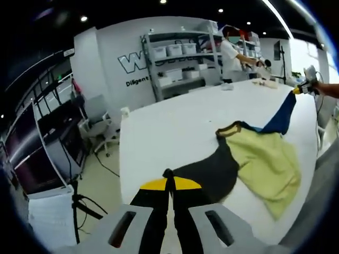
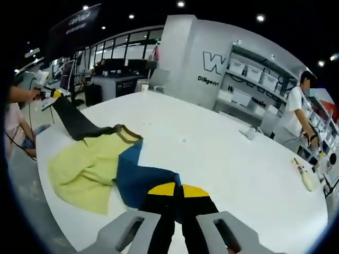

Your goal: Fold the garment on the visible template until the final outline fits inside the template.

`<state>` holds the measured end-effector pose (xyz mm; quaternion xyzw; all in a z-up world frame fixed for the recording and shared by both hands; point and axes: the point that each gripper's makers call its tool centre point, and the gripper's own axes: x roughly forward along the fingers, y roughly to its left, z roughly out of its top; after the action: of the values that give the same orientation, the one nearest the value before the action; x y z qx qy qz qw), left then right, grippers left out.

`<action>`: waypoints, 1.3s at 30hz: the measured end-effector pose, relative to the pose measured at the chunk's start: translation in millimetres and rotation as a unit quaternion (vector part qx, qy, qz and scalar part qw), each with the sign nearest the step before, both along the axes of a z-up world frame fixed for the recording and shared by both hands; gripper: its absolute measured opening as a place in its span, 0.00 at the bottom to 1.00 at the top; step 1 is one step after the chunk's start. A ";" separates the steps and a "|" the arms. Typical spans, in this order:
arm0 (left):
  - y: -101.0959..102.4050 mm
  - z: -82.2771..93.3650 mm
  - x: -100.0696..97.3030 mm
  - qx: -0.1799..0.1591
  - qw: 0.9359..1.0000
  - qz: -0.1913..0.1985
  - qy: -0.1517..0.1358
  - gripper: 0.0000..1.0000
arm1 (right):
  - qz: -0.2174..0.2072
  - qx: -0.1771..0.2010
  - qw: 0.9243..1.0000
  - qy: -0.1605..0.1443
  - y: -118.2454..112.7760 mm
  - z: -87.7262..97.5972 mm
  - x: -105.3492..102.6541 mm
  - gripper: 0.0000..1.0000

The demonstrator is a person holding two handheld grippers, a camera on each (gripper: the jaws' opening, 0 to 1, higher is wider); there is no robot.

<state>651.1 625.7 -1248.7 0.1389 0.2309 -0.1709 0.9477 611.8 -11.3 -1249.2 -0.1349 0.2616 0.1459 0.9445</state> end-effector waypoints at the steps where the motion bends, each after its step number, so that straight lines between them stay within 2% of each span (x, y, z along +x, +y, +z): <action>1: 1.7 0.1 0.8 0.000 1.000 0.002 -0.001 0.00 | -0.003 0.002 1.000 -0.002 -3.2 1.6 1.2 0.00; 4: 12.7 -1.7 8.2 0.003 1.000 0.010 -0.001 0.00 | -0.016 0.005 1.000 -0.002 -10.2 3.3 2.9 0.00; 9: 18.2 -3.2 11.5 0.009 1.000 0.015 -0.001 0.00 | -0.026 -0.001 1.000 -0.001 -19.5 3.0 5.9 0.00; 15: 27.4 -3.9 12.8 0.014 1.000 0.024 -0.003 0.00 | -0.052 -0.010 0.999 0.002 -38.2 0.5 9.6 0.00; 25: 55.6 -12.6 13.4 0.024 0.999 0.046 0.005 0.00 | -0.087 -0.024 0.996 0.015 -68.6 -7.1 15.6 0.00; 35: 63.7 -23.1 10.4 0.035 0.998 0.052 0.018 0.00 | -0.103 -0.030 0.994 0.028 -84.4 -15.8 18.7 0.00; 39: 65.4 -32.4 6.6 0.040 0.997 0.058 0.024 0.00 | -0.105 -0.032 0.993 0.035 -86.3 -21.6 17.7 0.00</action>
<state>657.7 691.1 -1281.1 0.1587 0.2682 -0.1100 0.9438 629.5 -97.6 -1270.8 -0.1314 0.3119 0.0417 0.9401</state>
